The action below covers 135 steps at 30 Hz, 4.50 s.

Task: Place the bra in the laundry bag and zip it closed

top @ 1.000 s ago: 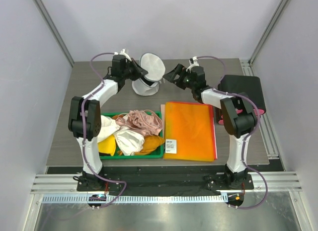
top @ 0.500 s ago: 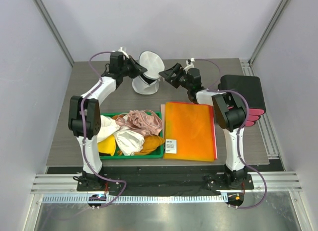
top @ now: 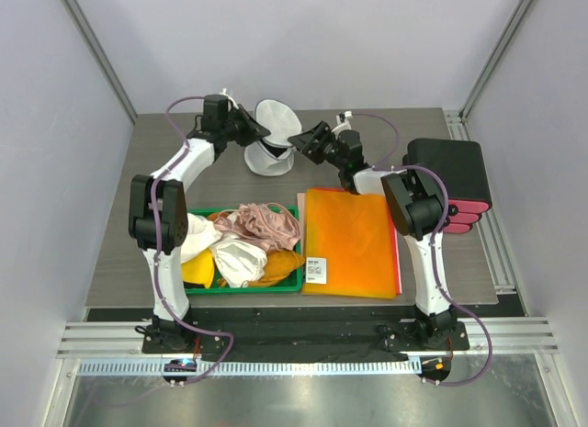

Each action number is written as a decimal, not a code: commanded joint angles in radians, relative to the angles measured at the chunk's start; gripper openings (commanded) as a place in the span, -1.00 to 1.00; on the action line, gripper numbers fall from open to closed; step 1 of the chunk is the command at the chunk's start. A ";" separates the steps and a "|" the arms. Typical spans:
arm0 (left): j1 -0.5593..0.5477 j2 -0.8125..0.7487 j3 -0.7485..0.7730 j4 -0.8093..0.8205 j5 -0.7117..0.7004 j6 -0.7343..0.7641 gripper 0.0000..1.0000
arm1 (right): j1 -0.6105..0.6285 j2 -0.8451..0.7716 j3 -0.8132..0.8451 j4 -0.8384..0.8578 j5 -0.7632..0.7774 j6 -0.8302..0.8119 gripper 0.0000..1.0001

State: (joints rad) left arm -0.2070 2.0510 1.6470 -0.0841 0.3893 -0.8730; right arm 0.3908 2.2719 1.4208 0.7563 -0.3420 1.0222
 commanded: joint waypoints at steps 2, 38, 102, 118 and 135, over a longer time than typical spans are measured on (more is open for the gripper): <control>0.008 0.001 0.103 -0.078 0.026 0.069 -1.00 | 0.006 0.032 0.064 0.087 0.018 -0.008 0.29; -0.206 -0.393 -0.167 -0.248 -0.557 0.377 0.02 | 0.143 -0.253 -0.092 -0.221 0.390 0.202 -0.50; -0.364 -0.252 -0.239 -0.009 -0.871 0.635 -0.97 | 0.186 -0.353 -0.135 -0.321 0.417 0.371 -0.97; -0.342 -0.308 -0.289 -0.051 -0.890 0.648 -0.99 | -0.013 -0.235 -0.040 -0.290 0.176 0.124 -0.97; -0.312 -0.316 -0.314 -0.008 -0.687 0.545 -1.00 | -0.087 -0.037 0.376 -0.559 -0.080 -0.191 -0.31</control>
State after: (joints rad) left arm -0.5365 1.7763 1.3308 -0.0486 -0.3248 -0.2867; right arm 0.3370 2.2890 1.7432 0.2817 -0.5373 0.9436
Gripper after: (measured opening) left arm 0.082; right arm 0.222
